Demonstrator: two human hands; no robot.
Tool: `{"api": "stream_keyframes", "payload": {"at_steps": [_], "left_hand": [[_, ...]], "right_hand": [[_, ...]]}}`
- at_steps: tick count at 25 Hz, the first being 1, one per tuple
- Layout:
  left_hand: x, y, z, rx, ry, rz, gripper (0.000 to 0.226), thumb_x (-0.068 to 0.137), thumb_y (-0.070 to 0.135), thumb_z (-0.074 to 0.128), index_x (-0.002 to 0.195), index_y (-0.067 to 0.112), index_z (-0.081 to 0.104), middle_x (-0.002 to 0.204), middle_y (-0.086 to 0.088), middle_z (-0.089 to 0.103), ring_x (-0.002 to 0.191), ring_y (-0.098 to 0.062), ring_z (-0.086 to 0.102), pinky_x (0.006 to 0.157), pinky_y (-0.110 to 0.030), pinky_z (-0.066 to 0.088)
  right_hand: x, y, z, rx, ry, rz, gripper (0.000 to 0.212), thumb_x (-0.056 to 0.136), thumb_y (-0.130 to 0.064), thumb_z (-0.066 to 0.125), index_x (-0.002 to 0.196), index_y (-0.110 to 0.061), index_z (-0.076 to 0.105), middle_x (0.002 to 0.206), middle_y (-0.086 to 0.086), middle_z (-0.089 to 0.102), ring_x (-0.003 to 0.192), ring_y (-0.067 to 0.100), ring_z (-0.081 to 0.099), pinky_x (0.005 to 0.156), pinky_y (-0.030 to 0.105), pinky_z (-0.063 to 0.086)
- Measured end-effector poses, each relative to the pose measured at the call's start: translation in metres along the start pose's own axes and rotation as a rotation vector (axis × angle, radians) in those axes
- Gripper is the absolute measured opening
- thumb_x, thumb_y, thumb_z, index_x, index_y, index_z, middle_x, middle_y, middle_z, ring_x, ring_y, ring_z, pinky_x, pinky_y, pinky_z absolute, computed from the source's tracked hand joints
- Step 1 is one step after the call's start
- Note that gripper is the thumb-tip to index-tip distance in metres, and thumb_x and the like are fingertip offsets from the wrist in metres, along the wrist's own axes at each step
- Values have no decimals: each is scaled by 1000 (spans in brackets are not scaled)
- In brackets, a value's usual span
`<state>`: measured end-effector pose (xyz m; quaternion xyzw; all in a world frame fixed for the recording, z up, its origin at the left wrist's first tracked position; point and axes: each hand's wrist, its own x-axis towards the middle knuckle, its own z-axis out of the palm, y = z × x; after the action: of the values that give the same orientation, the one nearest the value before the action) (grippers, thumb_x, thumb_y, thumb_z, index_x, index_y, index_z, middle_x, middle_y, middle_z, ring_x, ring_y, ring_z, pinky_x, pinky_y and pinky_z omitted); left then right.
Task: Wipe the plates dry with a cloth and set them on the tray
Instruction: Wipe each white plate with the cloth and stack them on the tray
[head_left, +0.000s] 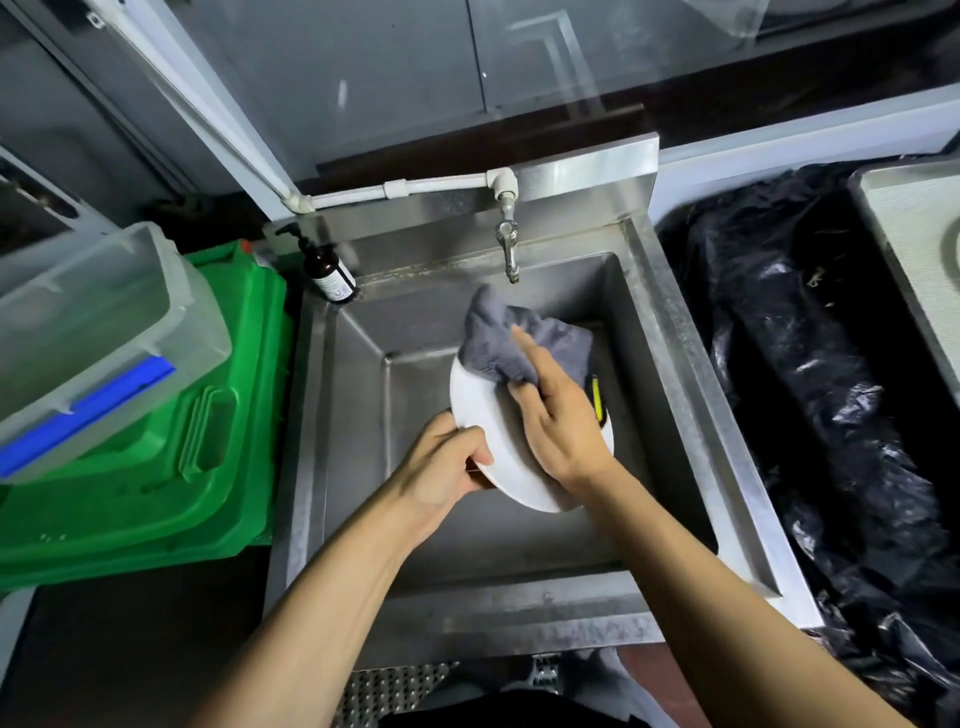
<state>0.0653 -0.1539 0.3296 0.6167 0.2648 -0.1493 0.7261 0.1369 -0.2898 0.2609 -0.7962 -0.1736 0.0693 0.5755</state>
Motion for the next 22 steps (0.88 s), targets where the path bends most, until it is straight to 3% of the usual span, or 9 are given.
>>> {"api": "stream_keyframes", "payload": {"at_steps": [4, 8, 10, 13, 15, 16, 18, 20, 22], "left_hand": [[1, 3, -7, 22, -33, -8, 17, 61, 2, 52, 76, 8, 58, 82, -10, 64, 83, -27, 61, 72, -44, 57], [3, 5, -13, 64, -119, 22, 29, 62, 1, 48, 81, 10, 68, 84, -16, 65, 83, -27, 63, 77, -44, 57], [4, 3, -17, 33, -99, 24, 25, 62, 1, 49, 80, 9, 65, 82, -14, 65, 82, -27, 63, 73, -43, 58], [2, 3, -20, 17, -93, 10, 25, 63, 1, 53, 64, 20, 69, 75, -3, 68, 77, -20, 65, 67, -38, 58], [1, 6, -19, 61, -152, 23, 32, 65, 2, 51, 61, 27, 71, 70, 2, 67, 72, -12, 66, 69, -36, 59], [2, 7, -19, 76, -181, 33, 32, 66, 2, 50, 64, 26, 71, 71, 1, 66, 72, -12, 65, 71, -38, 59], [5, 10, -21, 85, -185, 42, 30, 65, 1, 49, 78, 19, 69, 75, -6, 63, 77, -18, 64, 79, -44, 59], [7, 12, -24, 91, -150, 51, 32, 63, 1, 49, 92, 9, 62, 78, -7, 62, 80, -20, 63, 86, -50, 58], [7, 15, -26, 78, -127, 49, 31, 67, -2, 48, 95, 7, 59, 78, -6, 64, 80, -20, 64, 85, -51, 58]], "right_hand": [[1, 2, 0, 13, 133, 188, 54, 107, -12, 44, 159, -12, 32, 164, -1, 33, 153, 13, 25, 126, 27, 15], [-11, -15, 20, 103, -39, -25, 54, 104, -29, 40, 158, -26, 37, 160, -11, 40, 148, 1, 32, 122, 22, 24], [-9, -11, 17, 66, -23, -25, 52, 105, -29, 40, 157, -23, 38, 160, -12, 39, 148, 0, 31, 122, 22, 24], [-2, 0, 5, 34, 119, 188, 52, 108, -20, 42, 159, -15, 32, 164, -5, 33, 152, 9, 26, 126, 30, 17], [-3, -8, 10, 105, 99, 260, 50, 108, -16, 43, 158, -18, 37, 162, -5, 38, 151, 9, 30, 125, 32, 21], [-5, -16, 15, 178, 74, 234, 46, 107, -16, 44, 152, -22, 46, 154, -10, 49, 144, 4, 39, 121, 28, 28], [-7, -30, 29, 323, 36, 193, 35, 101, -16, 44, 124, -28, 67, 118, -19, 69, 115, -9, 56, 100, 13, 41], [-8, -39, 34, 402, 7, 230, 26, 92, -21, 44, 101, -19, 68, 91, -14, 69, 88, -8, 57, 80, 12, 44], [-10, -45, 32, 433, -28, 298, 25, 85, -28, 44, 88, -19, 67, 81, -15, 69, 77, -5, 58, 72, 13, 46]]}}
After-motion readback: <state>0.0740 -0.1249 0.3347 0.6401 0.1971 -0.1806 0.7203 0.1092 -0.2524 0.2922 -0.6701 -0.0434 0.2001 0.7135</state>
